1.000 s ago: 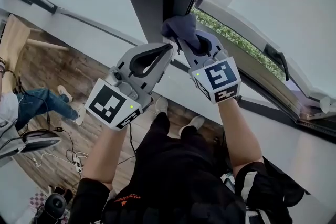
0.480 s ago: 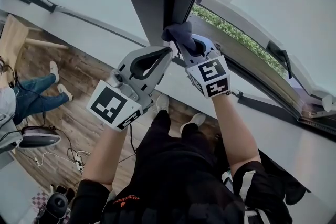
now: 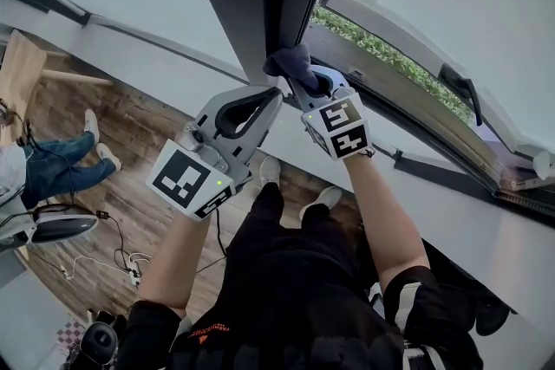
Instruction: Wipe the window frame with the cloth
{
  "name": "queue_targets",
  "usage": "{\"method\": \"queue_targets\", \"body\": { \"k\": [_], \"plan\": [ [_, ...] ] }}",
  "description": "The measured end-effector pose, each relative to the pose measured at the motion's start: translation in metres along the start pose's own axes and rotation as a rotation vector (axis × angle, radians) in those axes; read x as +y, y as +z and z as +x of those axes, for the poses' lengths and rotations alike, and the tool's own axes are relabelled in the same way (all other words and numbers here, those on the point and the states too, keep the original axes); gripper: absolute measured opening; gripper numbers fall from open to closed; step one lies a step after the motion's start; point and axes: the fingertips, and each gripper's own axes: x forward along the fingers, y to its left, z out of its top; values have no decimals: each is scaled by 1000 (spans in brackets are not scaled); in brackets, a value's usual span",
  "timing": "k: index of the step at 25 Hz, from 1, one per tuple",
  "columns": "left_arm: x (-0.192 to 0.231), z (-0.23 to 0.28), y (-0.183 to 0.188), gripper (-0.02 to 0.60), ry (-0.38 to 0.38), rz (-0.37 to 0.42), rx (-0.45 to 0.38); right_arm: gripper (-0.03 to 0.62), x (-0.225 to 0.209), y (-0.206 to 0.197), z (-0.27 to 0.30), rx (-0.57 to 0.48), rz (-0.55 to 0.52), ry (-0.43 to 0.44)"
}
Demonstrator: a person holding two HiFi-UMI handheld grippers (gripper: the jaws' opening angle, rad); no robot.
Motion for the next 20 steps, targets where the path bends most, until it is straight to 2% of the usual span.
{"method": "queue_targets", "body": {
  "k": [7, 20],
  "plan": [
    [-1, -2, -4, 18, -6, -9, 14, 49, 0, -5, -4, 17, 8, -1],
    [-5, -2, 10, 18, -22, 8, 21, 49, 8, 24, -38, -54, -1, 0]
  ]
}}
